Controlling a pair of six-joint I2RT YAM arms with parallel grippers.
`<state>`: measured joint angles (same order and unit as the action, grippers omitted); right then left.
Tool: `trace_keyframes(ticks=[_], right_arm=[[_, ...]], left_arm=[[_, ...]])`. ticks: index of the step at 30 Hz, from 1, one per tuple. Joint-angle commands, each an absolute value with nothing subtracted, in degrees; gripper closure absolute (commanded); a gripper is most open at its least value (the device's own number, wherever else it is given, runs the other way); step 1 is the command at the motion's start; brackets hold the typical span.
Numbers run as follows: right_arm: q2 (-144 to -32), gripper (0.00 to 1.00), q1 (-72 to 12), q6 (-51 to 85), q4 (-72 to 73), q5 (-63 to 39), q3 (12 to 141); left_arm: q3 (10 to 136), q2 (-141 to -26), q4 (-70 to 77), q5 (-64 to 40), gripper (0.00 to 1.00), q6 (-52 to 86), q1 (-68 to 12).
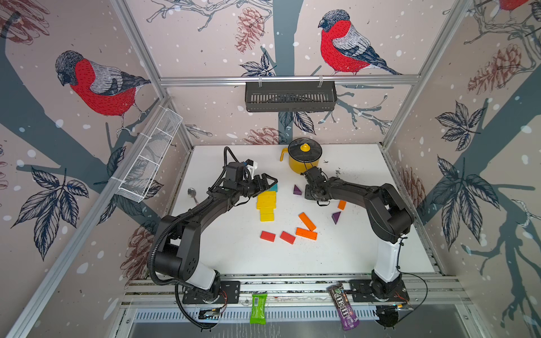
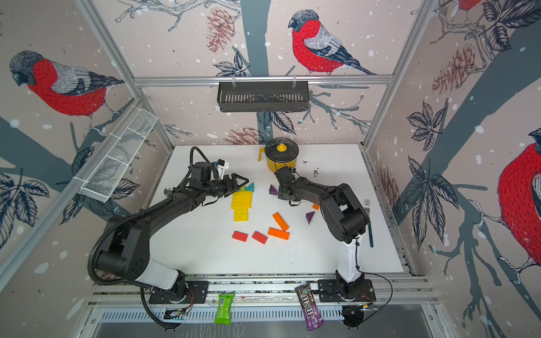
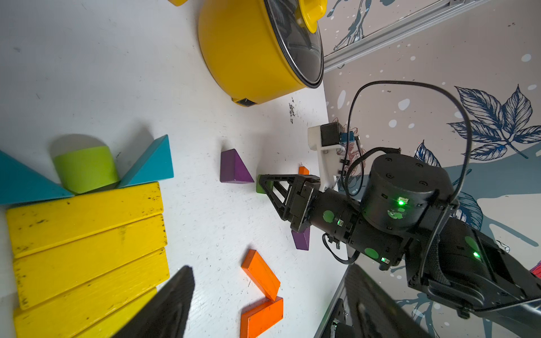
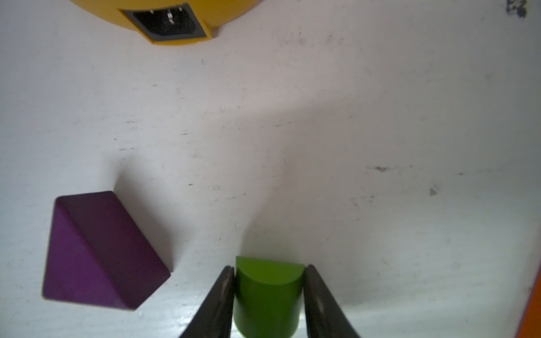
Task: Assemble a carrot with building blocks
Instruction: Adjust the building block at the center of the board.
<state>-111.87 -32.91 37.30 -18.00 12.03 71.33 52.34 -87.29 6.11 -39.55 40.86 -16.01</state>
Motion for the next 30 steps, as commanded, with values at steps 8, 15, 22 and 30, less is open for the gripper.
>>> trace_keyframes(ticks=[8,15,22,30], right_arm=[[-111.6,0.61,-33.9,35.5,-17.7,11.9,72.8],[-113.4,0.61,-34.1,34.1,-18.2,10.3,75.7],[-115.0,0.6,-33.9,33.6,-19.0,10.1,77.7],[-113.0,0.54,-33.5,34.0,-18.9,10.0,76.7]], left_arm=[[53.0,-87.5,6.1,-39.7,0.18,40.1,-15.9],[53.0,-87.5,5.9,-39.7,0.18,40.0,-16.0],[53.0,-87.3,5.8,-39.7,0.18,39.8,-15.9],[53.2,-87.5,5.8,-39.9,0.19,40.0,-15.9]])
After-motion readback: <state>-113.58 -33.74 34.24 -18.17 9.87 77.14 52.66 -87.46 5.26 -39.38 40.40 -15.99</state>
